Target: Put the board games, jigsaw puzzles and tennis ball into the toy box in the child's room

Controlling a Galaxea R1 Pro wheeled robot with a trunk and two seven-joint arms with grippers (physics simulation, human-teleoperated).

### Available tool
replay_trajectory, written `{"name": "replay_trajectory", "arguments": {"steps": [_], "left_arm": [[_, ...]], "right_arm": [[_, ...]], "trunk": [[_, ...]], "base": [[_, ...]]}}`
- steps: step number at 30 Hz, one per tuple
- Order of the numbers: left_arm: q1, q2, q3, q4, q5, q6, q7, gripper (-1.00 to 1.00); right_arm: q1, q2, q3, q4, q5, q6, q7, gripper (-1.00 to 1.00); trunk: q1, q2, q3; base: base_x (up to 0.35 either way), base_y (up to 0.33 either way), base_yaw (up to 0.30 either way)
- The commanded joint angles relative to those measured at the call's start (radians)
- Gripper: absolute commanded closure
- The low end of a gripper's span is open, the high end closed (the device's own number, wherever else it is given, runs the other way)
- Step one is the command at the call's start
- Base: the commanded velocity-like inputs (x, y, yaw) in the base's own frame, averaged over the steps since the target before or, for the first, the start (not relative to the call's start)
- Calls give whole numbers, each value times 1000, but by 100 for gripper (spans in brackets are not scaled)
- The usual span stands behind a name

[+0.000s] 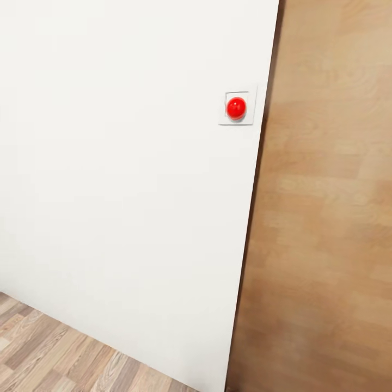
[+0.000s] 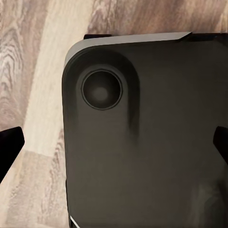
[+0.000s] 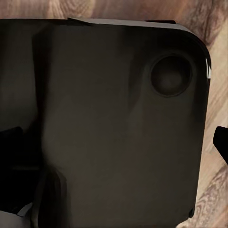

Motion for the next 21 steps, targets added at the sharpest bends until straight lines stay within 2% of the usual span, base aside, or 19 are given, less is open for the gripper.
{"name": "replay_trajectory", "arguments": {"steps": [1,16,21], "left_arm": [[0,0,0,-1,0,-2,1,-100],[0,0,0,-1,0,-2,1,-100],[0,0,0,-1,0,-2,1,-100]], "right_arm": [[0,0,-1,0,-1,-4,0,-100],[0,-19,-1,0,4,-4,0,-100],[0,-15,-3,0,-1,0,1,-100]], "trunk": [[0,0,-1],[0,0,-1],[0,0,-1]], "base": [[0,0,30],[0,0,5],[0,0,0]]}}
